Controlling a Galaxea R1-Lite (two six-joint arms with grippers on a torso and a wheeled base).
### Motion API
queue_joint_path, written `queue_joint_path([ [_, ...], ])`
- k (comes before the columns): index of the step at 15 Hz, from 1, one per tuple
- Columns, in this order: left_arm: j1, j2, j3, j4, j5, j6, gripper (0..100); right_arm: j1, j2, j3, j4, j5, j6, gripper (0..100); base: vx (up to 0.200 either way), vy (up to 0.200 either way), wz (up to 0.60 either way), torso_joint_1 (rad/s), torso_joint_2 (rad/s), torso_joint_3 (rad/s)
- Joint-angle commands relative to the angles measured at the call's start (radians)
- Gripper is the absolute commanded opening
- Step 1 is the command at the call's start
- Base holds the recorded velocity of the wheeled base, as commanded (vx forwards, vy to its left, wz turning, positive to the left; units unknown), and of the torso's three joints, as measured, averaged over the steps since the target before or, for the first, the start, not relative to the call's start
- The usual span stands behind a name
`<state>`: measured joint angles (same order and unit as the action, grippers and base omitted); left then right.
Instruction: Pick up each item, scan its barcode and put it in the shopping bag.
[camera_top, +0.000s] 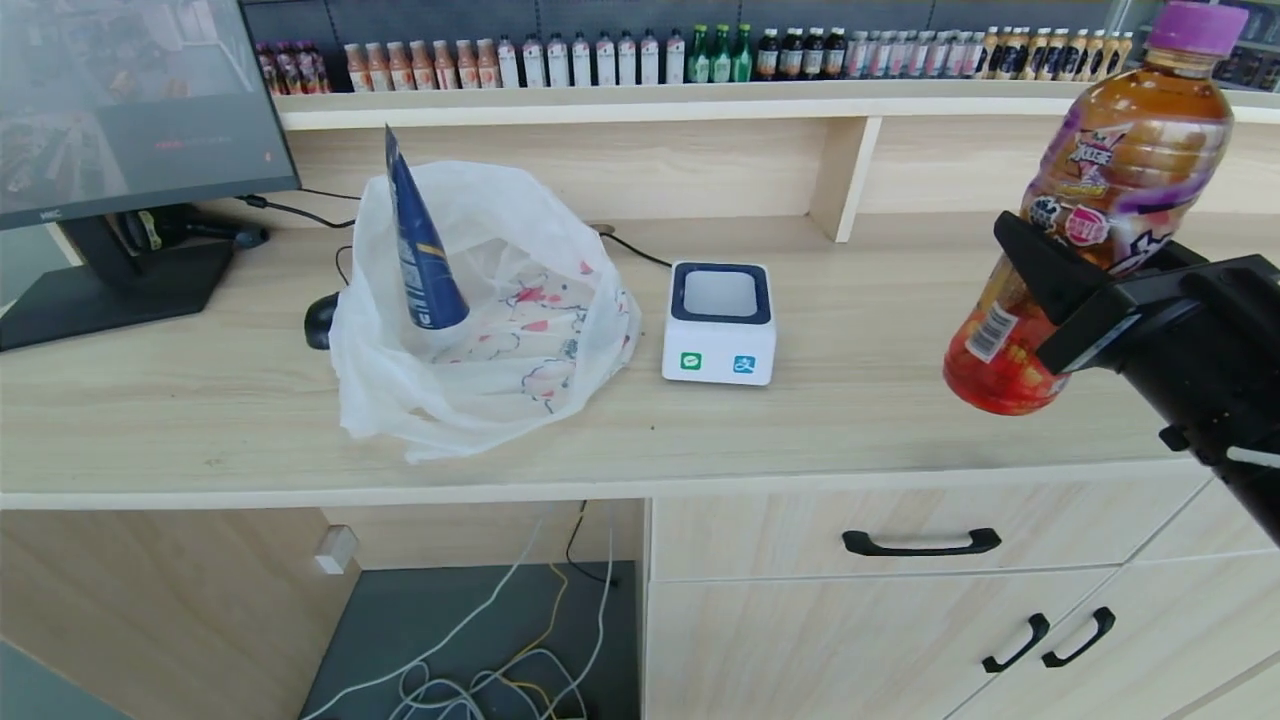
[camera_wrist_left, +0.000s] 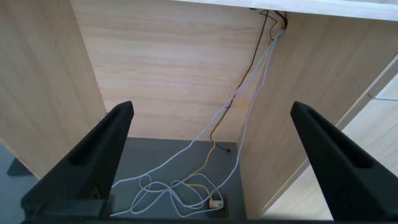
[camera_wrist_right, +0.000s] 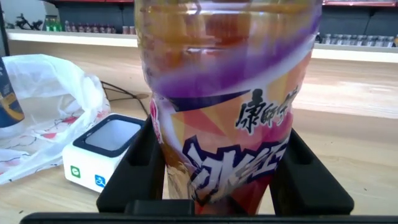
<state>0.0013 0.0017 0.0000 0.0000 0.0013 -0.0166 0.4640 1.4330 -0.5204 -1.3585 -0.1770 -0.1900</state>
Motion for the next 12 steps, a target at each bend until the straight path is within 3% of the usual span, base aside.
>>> queue_joint_path([
  [1, -0.001, 0.0, 0.0, 0.0, 0.0, 0.001, 100, -0.004, -0.002, 0.0, 0.001, -0.012, -0.034, 0, 0.0, 0.0, 0.0, 0.0, 0.0, 0.0],
  [12, 0.0, 0.0, 0.0, 0.0, 0.0, 0.003, 100, 0.044, 0.061, -0.342, 0.211, -0.004, -0.181, 0, 0.0, 0.0, 0.0, 0.0, 0.0, 0.0],
])
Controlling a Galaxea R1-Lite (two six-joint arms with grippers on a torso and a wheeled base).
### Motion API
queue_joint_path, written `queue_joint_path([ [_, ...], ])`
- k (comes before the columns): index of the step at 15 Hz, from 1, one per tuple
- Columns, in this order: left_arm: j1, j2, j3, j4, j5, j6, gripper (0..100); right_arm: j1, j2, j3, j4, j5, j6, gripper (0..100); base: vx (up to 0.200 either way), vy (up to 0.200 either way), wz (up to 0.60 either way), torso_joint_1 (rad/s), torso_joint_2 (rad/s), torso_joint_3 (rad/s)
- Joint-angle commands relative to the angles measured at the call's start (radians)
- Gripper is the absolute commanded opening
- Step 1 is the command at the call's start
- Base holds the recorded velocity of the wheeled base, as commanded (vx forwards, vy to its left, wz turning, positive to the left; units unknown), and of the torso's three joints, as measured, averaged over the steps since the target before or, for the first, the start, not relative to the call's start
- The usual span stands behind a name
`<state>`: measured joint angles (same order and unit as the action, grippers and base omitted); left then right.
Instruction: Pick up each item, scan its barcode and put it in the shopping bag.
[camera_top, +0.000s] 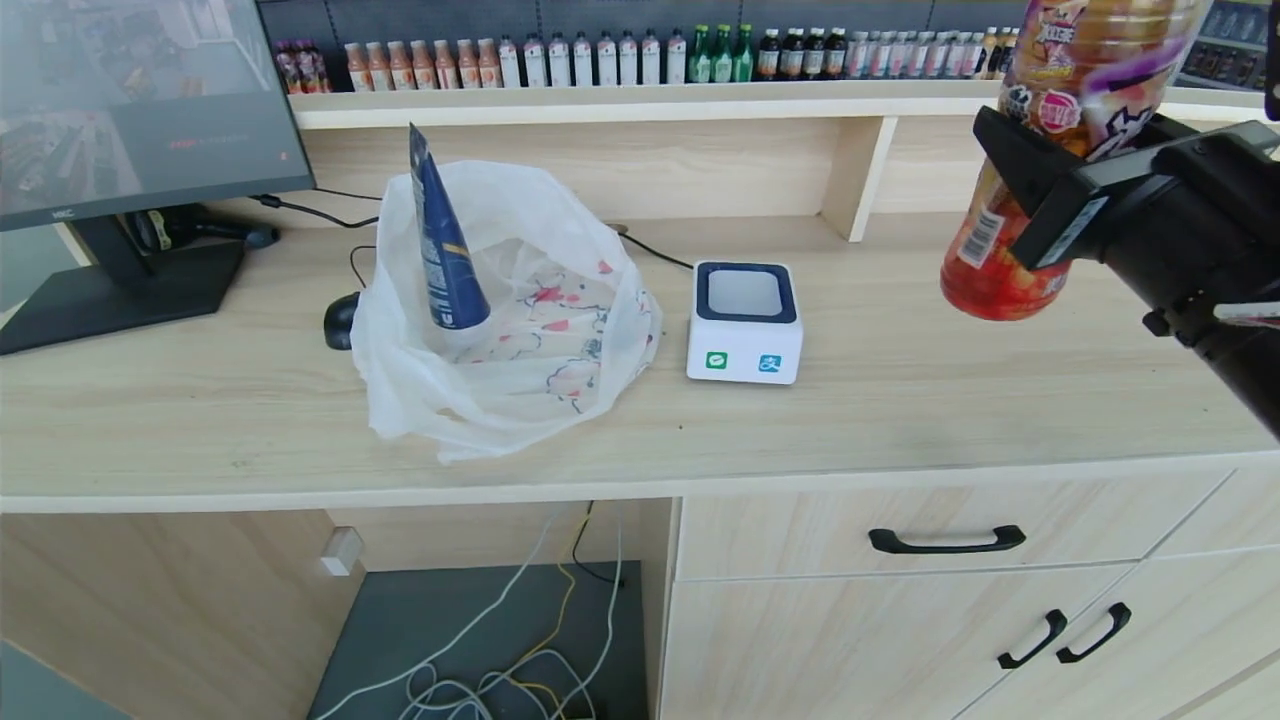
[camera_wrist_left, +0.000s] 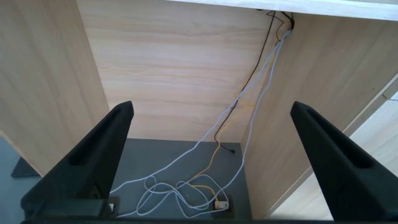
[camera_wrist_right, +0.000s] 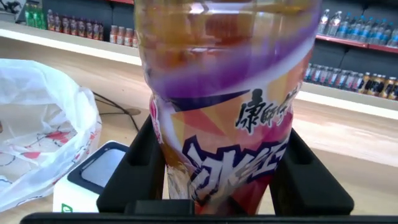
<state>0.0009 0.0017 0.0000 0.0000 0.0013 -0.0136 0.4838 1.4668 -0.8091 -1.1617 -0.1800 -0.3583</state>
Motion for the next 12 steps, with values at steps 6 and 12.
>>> queue_joint_path([
  [6, -0.001, 0.0, 0.0, 0.0, 0.0, 0.0, 100, 0.153, 0.129, -0.255, 0.112, 0.002, -0.137, 0, 0.0, 0.0, 0.0, 0.0, 0.0, 0.0],
  [12, -0.001, 0.0, 0.0, 0.0, 0.0, 0.0, 100, 0.179, 0.17, -0.312, 0.148, 0.151, -0.317, 0, 0.0, 0.0, 0.0, 0.0, 0.0, 0.0],
])
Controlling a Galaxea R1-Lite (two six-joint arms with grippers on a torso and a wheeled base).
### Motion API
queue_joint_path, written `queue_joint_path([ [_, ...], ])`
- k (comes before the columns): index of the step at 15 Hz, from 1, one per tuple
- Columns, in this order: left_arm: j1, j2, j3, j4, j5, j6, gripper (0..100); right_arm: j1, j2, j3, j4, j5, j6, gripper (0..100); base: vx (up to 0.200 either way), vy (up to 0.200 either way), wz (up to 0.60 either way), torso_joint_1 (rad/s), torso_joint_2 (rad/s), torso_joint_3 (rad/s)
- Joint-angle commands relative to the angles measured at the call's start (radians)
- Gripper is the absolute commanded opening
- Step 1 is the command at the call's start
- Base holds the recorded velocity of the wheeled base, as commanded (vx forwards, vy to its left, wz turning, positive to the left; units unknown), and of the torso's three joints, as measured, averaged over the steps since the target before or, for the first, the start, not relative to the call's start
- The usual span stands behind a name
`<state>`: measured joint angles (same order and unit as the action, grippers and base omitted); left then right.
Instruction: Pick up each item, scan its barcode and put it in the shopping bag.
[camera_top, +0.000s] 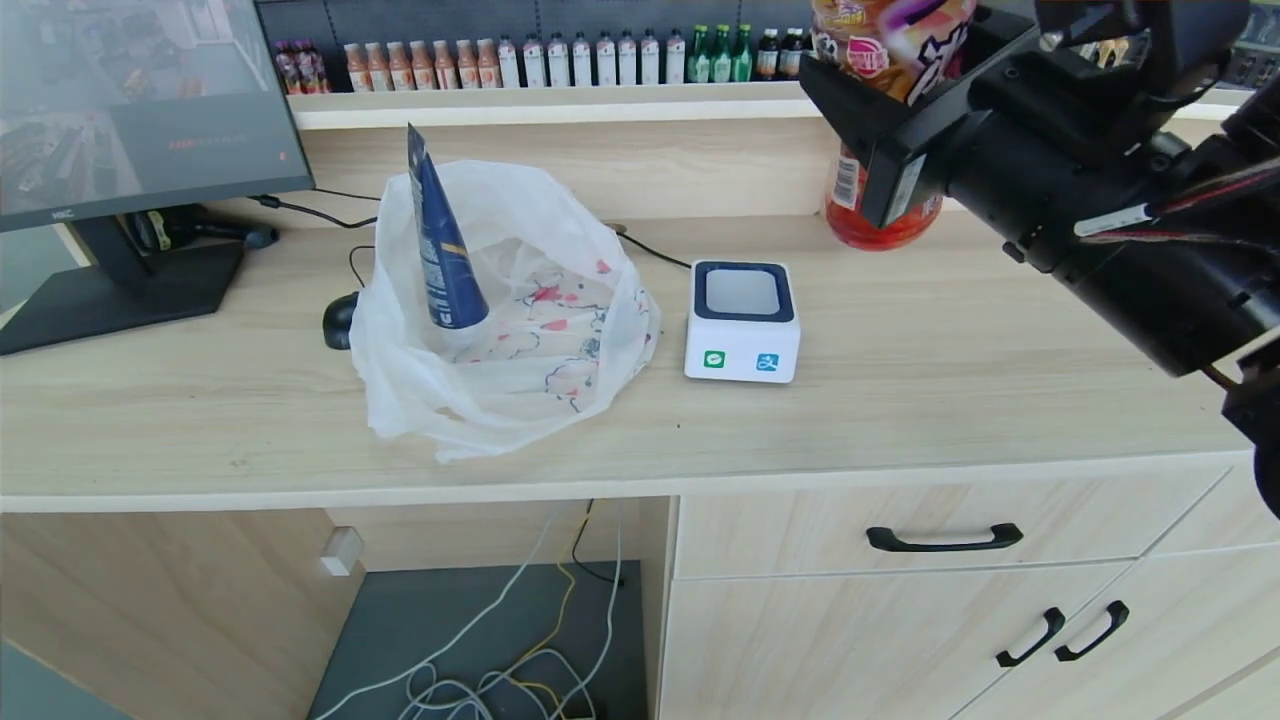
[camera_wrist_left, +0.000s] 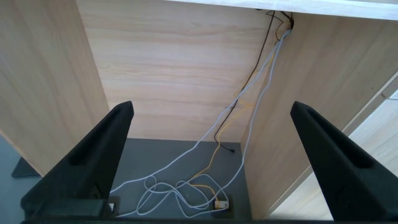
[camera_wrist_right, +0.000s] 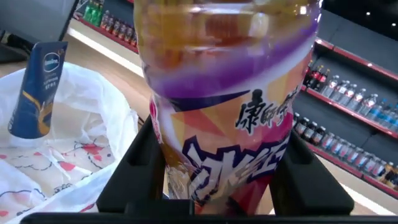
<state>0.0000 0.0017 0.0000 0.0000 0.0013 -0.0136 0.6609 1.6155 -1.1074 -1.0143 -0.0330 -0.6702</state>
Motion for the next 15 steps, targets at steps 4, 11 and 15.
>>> queue_joint_path([
  [4, 0.0, 0.0, 0.0, 0.0, 0.0, 0.0, 100, 0.0, 0.084, -0.075, 0.0, 0.13, -0.055, 0, 0.0, 0.0, 0.0, 0.0, 0.0, 0.0],
  [11, 0.0, 0.0, 0.0, 0.0, 0.0, 0.0, 100, -0.044, 0.193, -0.13, 0.0, 0.352, -0.127, 0, 0.0, 0.0, 0.0, 0.0, 0.0, 0.0],
  [15, 0.0, 0.0, 0.0, 0.0, 0.0, 0.0, 100, -0.083, 0.259, -0.181, 0.0, 0.478, -0.167, 0, 0.0, 0.0, 0.0, 0.0, 0.0, 0.0],
])
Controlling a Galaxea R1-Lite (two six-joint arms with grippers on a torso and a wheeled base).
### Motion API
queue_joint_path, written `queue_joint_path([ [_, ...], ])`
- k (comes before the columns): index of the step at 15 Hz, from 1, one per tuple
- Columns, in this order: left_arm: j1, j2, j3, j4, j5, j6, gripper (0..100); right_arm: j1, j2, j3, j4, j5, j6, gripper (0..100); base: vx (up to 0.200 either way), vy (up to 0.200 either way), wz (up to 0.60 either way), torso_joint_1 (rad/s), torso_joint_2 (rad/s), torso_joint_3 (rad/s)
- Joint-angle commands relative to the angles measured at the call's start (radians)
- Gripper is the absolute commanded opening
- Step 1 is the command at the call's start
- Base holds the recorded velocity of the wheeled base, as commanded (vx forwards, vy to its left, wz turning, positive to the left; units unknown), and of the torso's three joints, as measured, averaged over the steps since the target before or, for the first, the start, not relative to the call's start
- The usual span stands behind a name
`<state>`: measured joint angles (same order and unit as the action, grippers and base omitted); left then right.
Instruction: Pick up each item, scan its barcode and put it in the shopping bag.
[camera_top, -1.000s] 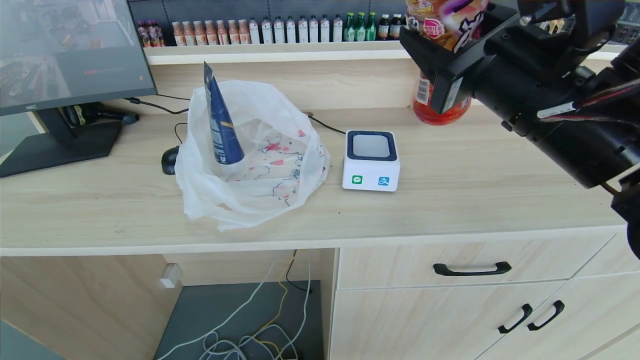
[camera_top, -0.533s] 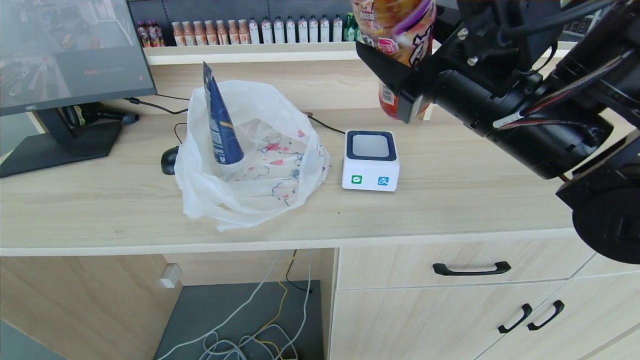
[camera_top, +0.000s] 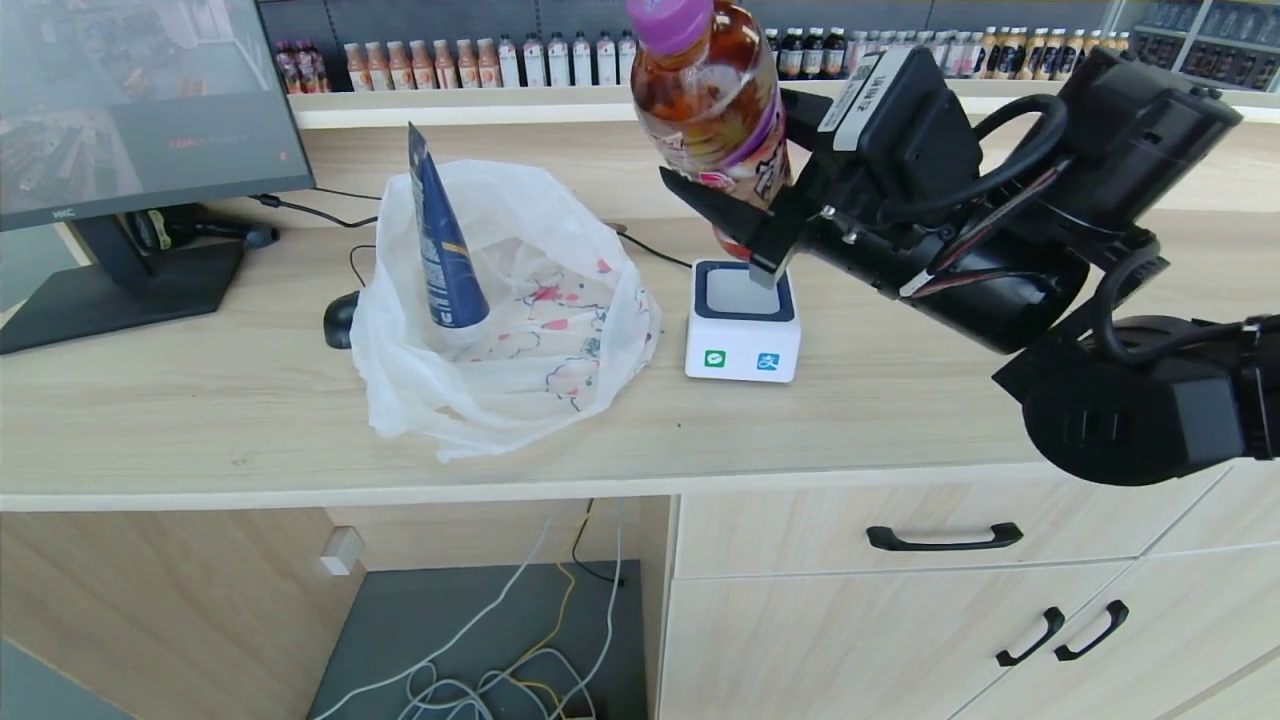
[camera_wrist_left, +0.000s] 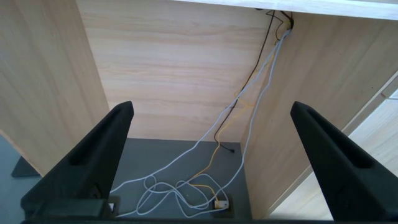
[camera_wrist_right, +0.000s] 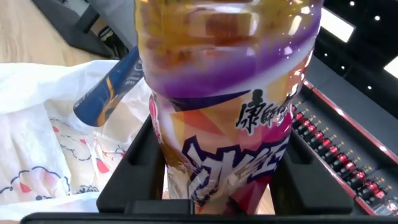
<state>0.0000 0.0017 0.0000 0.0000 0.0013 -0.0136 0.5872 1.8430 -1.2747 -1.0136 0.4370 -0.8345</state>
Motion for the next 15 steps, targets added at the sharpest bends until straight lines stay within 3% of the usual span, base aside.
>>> queue_joint_path([
  [1, 0.002, 0.0, 0.0, 0.0, 0.0, 0.0, 100, -0.02, 0.041, -0.022, 0.0, 0.02, -0.012, 0, 0.0, 0.0, 0.0, 0.0, 0.0, 0.0],
  [5, 0.0, 0.0, 0.0, 0.0, 0.0, 0.0, 100, -0.089, 0.071, -0.035, 0.001, 0.1, -0.091, 0, 0.0, 0.0, 0.0, 0.0, 0.0, 0.0],
  [15, 0.002, 0.0, 0.0, 0.0, 0.0, 0.0, 100, -0.138, 0.125, -0.048, 0.015, 0.262, -0.221, 0, 0.0, 0.0, 0.0, 0.0, 0.0, 0.0],
])
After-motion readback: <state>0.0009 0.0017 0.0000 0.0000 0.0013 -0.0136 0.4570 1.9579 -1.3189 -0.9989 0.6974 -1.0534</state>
